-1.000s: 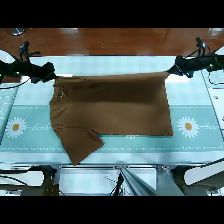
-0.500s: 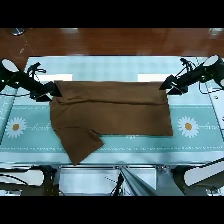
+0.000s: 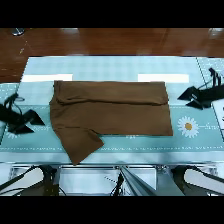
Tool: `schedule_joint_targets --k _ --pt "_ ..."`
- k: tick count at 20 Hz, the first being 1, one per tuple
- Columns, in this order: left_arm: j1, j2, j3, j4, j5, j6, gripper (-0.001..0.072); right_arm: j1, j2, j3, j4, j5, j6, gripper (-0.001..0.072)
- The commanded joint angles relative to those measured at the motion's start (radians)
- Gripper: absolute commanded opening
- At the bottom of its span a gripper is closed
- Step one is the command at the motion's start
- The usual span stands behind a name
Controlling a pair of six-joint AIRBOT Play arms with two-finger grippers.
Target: Fold the shirts.
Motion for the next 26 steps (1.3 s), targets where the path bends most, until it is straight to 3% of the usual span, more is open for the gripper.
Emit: schedule_joint_targets --k 1,3,9,14,15,17,19,26 --pt "0.125 0.182 -0.293 -0.249 0.151 0.103 0.0706 -0.027 0.178 -0.319 0.269 -0.152 -0.134 0.0625" --pt "0.119 0.213 -0.375 -0.32 0.197 0.142 0.0705 -0.027 0.194 -0.378 0.362 -0.126 -0.193 0.0625" --pt "0.007 0.207 -0.451 -0.392 0.251 0.19 0.0705 -0.028 0.194 -0.379 0.396 -0.121 -0.198 0.0625" --pt "-0.156 0.191 -0.452 -0.428 0.383 0.185 0.07 -0.134 0.194 -0.284 0.322 -0.076 -0.17 0.0625" --pt "-0.189 0.184 -0.452 -0.426 0.377 0.187 0.0665 -0.175 0.194 -0.286 0.225 -0.044 -0.155 0.0625" --pt "-0.232 0.182 -0.452 -0.427 0.36 0.198 0.003 -0.232 0.194 -0.327 -0.015 0.028 0.019 0.0625" --pt "-0.229 0.183 -0.451 -0.427 0.351 0.198 0.0018 -0.232 0.194 -0.394 -0.09 0.067 0.032 0.0625" --pt "-0.23 0.183 -0.446 -0.428 0.336 0.197 0.0018 -0.108 0.165 -0.468 0.003 0.007 0.02 0.0625"
